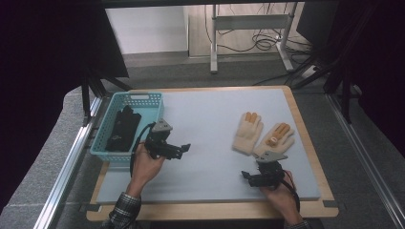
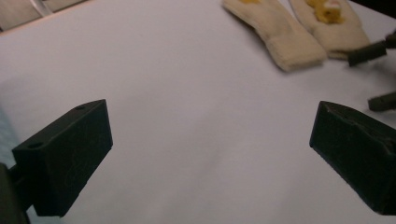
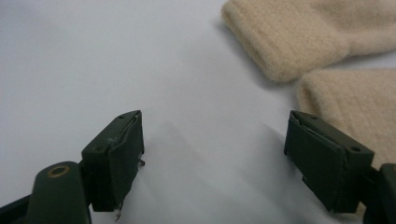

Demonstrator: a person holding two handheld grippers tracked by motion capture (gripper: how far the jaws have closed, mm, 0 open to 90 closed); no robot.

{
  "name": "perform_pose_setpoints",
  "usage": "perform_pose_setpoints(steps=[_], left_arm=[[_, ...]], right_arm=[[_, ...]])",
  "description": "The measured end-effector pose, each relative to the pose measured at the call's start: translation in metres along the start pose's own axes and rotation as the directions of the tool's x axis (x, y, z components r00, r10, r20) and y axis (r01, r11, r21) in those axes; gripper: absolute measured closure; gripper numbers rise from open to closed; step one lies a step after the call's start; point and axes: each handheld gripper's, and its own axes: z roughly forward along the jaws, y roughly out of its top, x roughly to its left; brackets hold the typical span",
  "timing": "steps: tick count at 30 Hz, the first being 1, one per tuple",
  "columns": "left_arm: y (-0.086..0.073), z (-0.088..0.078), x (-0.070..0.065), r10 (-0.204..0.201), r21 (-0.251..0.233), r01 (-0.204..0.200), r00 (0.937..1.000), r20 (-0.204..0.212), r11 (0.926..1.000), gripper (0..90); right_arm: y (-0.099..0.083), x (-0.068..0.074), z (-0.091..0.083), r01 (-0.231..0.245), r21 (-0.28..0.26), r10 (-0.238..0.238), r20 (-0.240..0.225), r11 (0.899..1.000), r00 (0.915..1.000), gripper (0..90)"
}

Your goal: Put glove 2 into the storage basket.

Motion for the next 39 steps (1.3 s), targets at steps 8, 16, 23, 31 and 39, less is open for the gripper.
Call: perform_pose_setpoints(steps=[8, 16, 23, 31, 39], left_arm=[[-0.028, 0.013, -0.028, 0.031, 0.035, -0.032, 0.9994, 0.016, 0.9989, 0.0], [-0.06, 0.023, -0.038, 0.031, 0.11, -0.029, 0.9993, -0.022, 0.9935, 0.0], [-0.085, 0.026, -0.035, 0.015, 0.17, -0.003, 0.9978, -0.064, 0.9854, 0.0], [-0.091, 0.023, -0.032, -0.022, 0.156, 0.03, 0.9983, -0.054, 0.9874, 0.0], [-0.091, 0.023, -0.032, -0.018, 0.157, 0.026, 0.9984, -0.054, 0.9872, 0.0]], right_arm=[[0.0, 0.0, 0.0, -0.002, 0.0, 0.002, -0.002, 1.0, 1.0, 19.5], [0.0, -0.001, 0.0, -0.006, 0.002, 0.006, -0.007, 1.0, 1.0, 18.9], [0.001, 0.0, 0.001, -0.003, 0.01, 0.003, -0.013, 1.0, 0.9999, 16.1], [0.001, 0.0, 0.0, -0.005, 0.008, 0.005, -0.015, 1.0, 0.9999, 16.9], [0.007, -0.002, -0.007, -0.027, 0.008, 0.028, -0.039, 1.0, 0.9989, 19.3]])
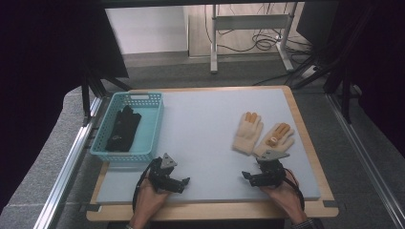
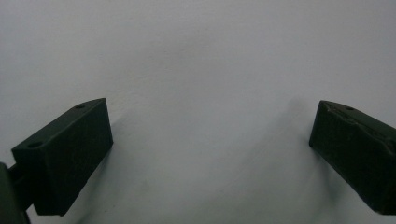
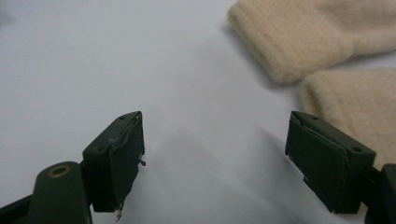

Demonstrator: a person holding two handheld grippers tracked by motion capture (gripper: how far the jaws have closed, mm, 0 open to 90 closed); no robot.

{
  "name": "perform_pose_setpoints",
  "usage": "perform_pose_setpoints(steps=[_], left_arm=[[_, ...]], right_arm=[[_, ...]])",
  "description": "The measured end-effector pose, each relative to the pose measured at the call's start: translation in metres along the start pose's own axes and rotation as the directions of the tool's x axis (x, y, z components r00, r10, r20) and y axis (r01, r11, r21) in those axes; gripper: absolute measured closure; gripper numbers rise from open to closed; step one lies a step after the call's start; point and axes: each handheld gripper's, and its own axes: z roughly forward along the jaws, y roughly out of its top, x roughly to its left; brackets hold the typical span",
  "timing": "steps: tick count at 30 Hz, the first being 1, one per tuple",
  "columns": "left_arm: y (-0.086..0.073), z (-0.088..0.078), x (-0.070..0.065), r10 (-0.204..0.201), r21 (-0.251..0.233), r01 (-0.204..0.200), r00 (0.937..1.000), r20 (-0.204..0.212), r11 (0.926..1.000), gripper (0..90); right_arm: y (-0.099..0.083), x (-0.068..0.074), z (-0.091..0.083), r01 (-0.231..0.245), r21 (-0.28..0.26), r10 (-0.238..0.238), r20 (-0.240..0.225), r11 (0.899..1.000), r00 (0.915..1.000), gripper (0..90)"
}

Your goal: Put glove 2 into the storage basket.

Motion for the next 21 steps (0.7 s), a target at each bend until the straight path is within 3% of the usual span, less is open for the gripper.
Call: perform_pose_setpoints(steps=[7, 12, 16, 21], left_arm=[[0.0, 0.0, 0.0, 0.0, 0.0, 0.0, 1.0, 0.0, 1.0, 0.0], [0.0, 0.0, 0.0, 0.0, 0.0, 0.0, 1.0, -0.001, 1.0, 0.0], [0.0, 0.0, 0.0, -0.001, -0.001, 0.001, 1.0, -0.001, 1.0, 0.0], [0.0, 0.0, 0.0, -0.001, -0.001, 0.001, 1.0, -0.001, 1.0, 0.0]], right_arm=[[0.021, -0.008, -0.007, 0.015, -0.014, -0.015, 0.009, 1.0, 0.9998, 20.2], [0.036, -0.025, -0.004, 0.004, -0.007, -0.004, 0.029, 1.0, 0.9996, 21.6], [0.052, -0.046, 0.001, -0.01, -0.011, 0.011, 0.046, 1.0, 0.9989, 28.5], [0.065, -0.059, 0.007, -0.001, -0.009, 0.001, 0.062, 1.0, 0.9981, 38.0]])
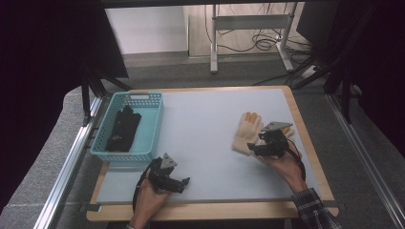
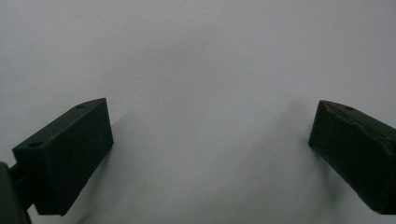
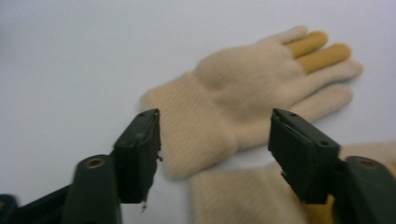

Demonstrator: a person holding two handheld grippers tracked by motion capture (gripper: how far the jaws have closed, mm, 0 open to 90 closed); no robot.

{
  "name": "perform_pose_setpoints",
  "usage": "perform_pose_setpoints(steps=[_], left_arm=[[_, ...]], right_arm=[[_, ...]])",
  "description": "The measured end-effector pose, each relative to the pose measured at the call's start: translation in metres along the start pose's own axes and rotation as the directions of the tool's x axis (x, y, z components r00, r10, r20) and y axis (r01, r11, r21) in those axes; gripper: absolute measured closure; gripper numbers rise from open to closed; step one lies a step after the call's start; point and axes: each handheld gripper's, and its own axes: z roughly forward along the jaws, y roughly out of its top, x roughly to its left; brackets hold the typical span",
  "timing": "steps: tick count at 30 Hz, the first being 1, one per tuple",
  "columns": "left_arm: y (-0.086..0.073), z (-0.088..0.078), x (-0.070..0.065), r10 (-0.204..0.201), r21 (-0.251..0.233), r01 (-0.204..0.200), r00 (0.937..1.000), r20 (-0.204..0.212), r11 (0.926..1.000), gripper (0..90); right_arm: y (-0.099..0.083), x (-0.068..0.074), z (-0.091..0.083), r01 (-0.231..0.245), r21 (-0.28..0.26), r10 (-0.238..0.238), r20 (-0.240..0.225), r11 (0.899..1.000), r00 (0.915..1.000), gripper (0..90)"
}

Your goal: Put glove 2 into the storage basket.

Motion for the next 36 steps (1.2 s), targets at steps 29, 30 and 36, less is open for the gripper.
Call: perform_pose_setpoints(steps=[29, 30, 36], left_arm=[[0.0, 0.0, 0.0, -0.003, -0.005, 0.003, 1.0, -0.002, 1.0, 0.5], [0.0, 0.0, 0.0, -0.003, -0.005, 0.003, 1.0, -0.002, 1.0, 0.5], [-0.001, 0.0, 0.0, -0.006, -0.007, 0.006, 1.0, -0.003, 1.0, 0.8]], right_arm=[[0.039, -0.017, 0.086, 0.007, 0.162, -0.014, 0.039, 0.987, 0.9992, 47.2], [0.039, -0.017, 0.085, 0.005, 0.161, -0.011, 0.036, 0.987, 0.9993, 48.7], [0.038, -0.019, 0.078, -0.018, 0.143, 0.018, -0.001, 0.99, 0.9998, 51.9]])
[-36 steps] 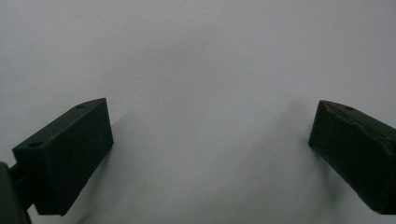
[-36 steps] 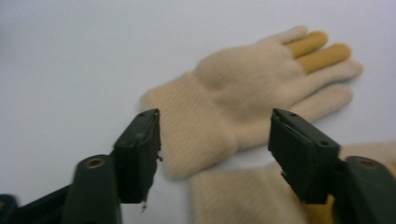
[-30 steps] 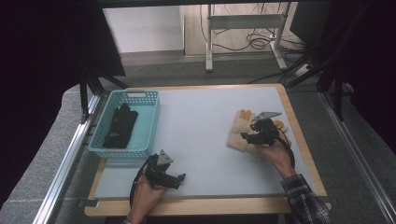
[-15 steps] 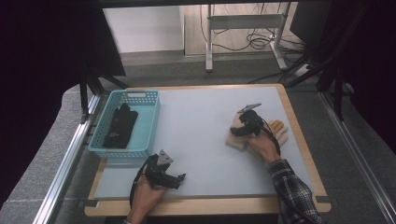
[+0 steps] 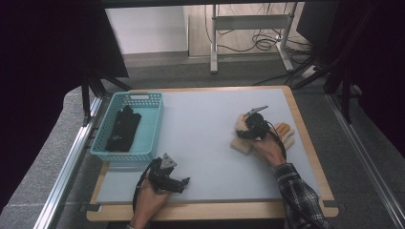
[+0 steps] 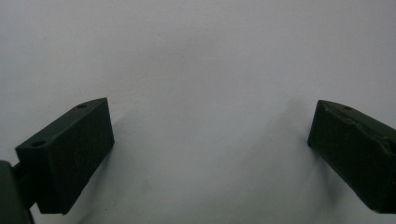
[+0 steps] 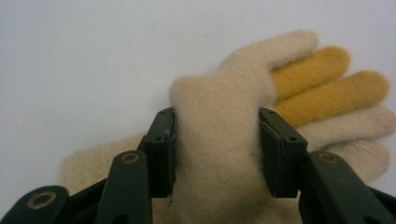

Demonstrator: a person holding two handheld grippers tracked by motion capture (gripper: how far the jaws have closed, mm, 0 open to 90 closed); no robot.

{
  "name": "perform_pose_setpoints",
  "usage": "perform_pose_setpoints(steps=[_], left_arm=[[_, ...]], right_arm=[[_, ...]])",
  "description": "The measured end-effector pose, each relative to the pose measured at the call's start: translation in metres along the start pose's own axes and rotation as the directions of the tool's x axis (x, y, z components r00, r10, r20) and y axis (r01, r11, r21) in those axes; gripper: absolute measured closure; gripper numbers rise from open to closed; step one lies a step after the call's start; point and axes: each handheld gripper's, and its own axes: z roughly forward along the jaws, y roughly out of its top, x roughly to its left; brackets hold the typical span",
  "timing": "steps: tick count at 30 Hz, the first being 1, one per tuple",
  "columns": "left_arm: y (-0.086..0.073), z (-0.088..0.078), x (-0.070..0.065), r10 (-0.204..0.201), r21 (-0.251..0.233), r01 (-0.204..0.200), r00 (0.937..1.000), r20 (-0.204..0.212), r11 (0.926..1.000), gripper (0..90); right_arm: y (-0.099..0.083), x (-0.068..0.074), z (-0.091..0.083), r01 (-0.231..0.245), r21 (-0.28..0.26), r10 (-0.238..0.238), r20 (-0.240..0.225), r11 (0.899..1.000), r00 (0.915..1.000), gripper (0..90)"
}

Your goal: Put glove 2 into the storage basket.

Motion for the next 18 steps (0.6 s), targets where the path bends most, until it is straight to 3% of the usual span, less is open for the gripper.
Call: perform_pose_setpoints(steps=[5, 10, 12, 14, 16, 17, 18], left_arm=[[0.0, 0.0, 0.0, -0.001, 0.0, 0.001, 1.0, 0.0, 1.0, 0.9], [0.0, 0.0, 0.0, -0.002, 0.001, 0.002, 1.0, -0.001, 1.0, 1.0], [0.0, 0.0, 0.0, -0.001, 0.001, 0.001, 1.0, -0.002, 1.0, 1.1], [0.0, 0.0, 0.0, 0.0, 0.0, 0.0, 1.0, -0.002, 1.0, 1.1], [0.0, 0.0, 0.0, 0.0, 0.0, 0.0, 1.0, -0.002, 1.0, 1.1], [0.0, 0.0, 0.0, 0.0, 0.0, 0.0, 1.0, -0.003, 1.0, 1.2], [0.0, 0.0, 0.0, -0.001, -0.001, 0.001, 1.0, -0.003, 1.0, 1.2]], right_arm=[[0.003, 0.009, -0.02, 0.021, -0.051, -0.021, -0.017, 0.999, 0.9996, 51.7], [0.007, 0.034, -0.044, 0.073, -0.098, -0.079, -0.056, 0.992, 0.9953, 51.1], [0.007, 0.056, -0.055, 0.095, -0.118, -0.107, -0.101, 0.988, 0.9891, 50.6], [0.006, 0.064, -0.058, 0.107, -0.124, -0.122, -0.117, 0.986, 0.9857, 50.2], [0.004, 0.084, -0.062, 0.131, -0.139, -0.153, -0.158, 0.981, 0.9756, 49.7], [0.002, 0.099, -0.063, 0.153, -0.145, -0.179, -0.188, 0.977, 0.9658, 49.2], [0.002, 0.099, -0.063, 0.153, -0.145, -0.179, -0.188, 0.977, 0.9658, 49.2]])
